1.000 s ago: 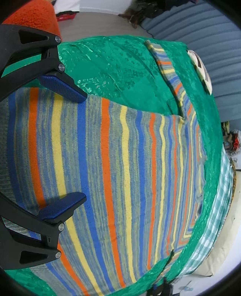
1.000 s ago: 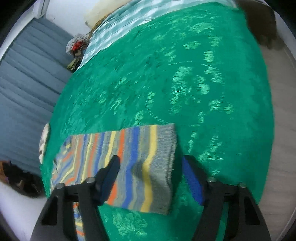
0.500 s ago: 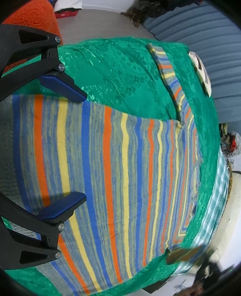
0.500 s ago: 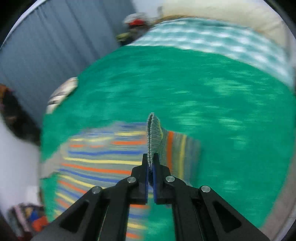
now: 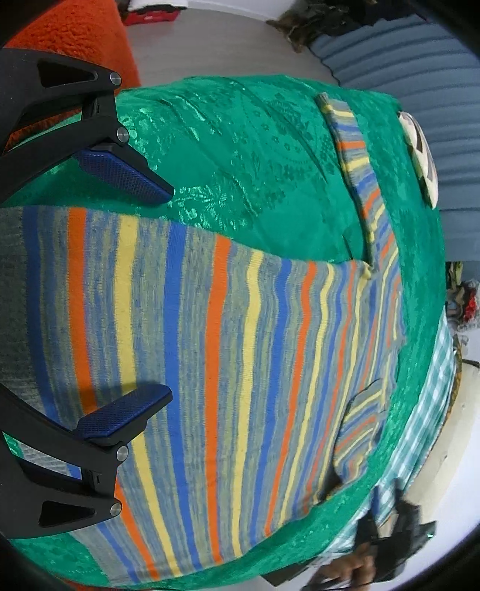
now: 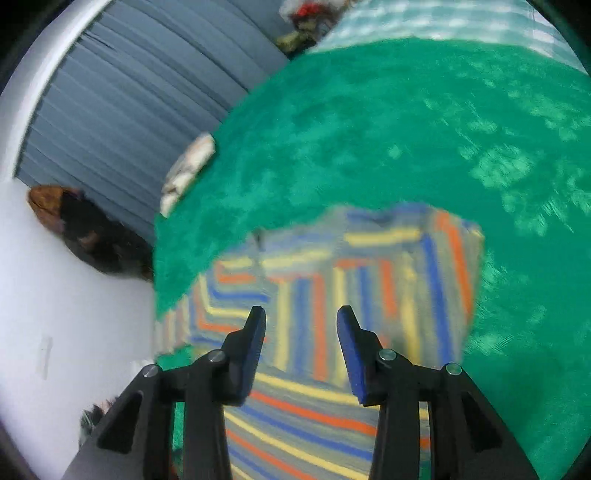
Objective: Fold small clothes
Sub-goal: 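Fold the held sleeve across the sweater body with the right gripper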
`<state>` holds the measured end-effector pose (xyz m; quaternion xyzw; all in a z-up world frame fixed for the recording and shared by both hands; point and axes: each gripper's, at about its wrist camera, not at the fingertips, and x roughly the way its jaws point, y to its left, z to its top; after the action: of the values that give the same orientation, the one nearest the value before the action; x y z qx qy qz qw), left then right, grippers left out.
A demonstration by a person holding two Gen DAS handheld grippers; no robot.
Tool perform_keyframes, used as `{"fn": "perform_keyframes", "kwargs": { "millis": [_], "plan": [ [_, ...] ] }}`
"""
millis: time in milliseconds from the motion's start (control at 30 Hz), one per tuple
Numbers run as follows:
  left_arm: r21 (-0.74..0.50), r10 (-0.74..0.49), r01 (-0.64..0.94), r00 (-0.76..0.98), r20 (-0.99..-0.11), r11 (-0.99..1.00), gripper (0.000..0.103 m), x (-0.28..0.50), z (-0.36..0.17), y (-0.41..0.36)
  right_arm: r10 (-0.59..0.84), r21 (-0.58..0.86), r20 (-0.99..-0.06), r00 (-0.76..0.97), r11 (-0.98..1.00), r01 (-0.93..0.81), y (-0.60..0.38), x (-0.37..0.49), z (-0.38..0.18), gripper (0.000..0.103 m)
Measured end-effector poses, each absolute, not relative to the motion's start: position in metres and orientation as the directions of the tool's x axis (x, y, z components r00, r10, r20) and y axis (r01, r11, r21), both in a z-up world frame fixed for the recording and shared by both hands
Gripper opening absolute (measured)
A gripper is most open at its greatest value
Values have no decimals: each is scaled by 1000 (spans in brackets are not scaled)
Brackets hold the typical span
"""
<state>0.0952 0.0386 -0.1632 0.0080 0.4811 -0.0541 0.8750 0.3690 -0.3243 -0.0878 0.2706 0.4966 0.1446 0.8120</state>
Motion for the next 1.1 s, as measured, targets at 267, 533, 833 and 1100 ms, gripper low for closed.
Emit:
{"fn": "perform_keyframes", "kwargs": {
  "millis": [267,533,833,1100],
  "plan": [
    [-5,-64,111,538,-840,994,99,90,-164,37,282,324,-908,310,941,94,-351,331,-151,22],
    [12,-50,114,531,-846,993,99,94,-168,32,76,27,-907,413,992,-123,-312,315,-138,44],
    [13,-56,126,528,-847,992,99,95,-169,33,49,14,-908,417,996,-87,-334,305,-150,25],
    [16,-52,123,527,-848,992,99,97,-170,32,159,72,-880,447,976,-206,-302,343,-125,25]
  ]
}}
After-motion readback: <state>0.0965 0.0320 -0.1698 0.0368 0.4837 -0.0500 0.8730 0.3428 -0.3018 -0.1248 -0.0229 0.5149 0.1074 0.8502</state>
